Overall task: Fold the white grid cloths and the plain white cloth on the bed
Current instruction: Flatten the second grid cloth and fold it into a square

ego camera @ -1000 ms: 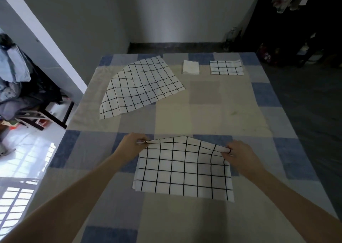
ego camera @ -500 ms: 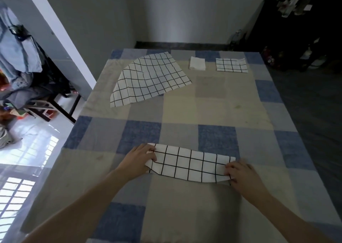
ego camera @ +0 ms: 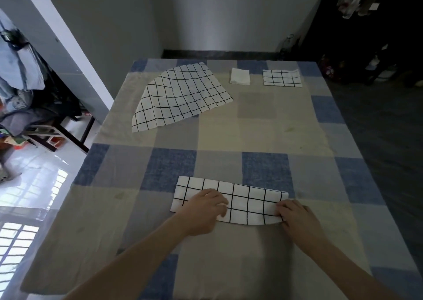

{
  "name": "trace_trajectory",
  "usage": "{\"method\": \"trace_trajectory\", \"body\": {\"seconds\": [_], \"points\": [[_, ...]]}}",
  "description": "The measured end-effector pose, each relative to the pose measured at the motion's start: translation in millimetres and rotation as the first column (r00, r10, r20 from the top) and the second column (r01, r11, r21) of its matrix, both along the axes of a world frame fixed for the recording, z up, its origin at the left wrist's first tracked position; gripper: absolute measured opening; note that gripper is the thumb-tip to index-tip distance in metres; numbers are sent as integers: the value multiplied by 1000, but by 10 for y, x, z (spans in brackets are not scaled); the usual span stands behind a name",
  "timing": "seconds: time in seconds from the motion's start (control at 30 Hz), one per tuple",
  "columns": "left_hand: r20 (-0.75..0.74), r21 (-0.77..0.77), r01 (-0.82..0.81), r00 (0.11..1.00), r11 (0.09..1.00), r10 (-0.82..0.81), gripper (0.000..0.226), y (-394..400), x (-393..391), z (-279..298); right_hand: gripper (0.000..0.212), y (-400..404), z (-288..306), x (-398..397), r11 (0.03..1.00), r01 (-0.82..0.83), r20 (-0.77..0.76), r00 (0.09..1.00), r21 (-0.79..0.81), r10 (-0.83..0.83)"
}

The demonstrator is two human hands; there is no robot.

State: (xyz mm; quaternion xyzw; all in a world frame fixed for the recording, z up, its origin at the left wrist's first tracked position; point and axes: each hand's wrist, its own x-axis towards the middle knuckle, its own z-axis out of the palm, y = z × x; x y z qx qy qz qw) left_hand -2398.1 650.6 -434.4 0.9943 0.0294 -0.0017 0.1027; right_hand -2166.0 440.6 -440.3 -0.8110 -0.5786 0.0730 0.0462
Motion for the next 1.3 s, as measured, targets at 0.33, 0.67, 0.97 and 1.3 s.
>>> {"method": "trace_trajectory", "body": {"seconds": [0.33,0.67,0.97,1.3], "points": [[-233,-43,-155,962,987,141,53,-13,282,-267,42,9,64,128,997,41,9,999,-68,-41],[-152,-68,-54,987,996,43,53,204,269,-358,49,410,344,-125,980,171,-180,972,100,-151],[-113,-5,-12,994,1000,12,56,266,279,-524,56,1080,-291,-939,990,129,-211,971,50,-116],[-133,-5,-127,983,992,126,66,350,129,-449,58,688,-473,-570,960,277,-41,960,-32,-278]]}}
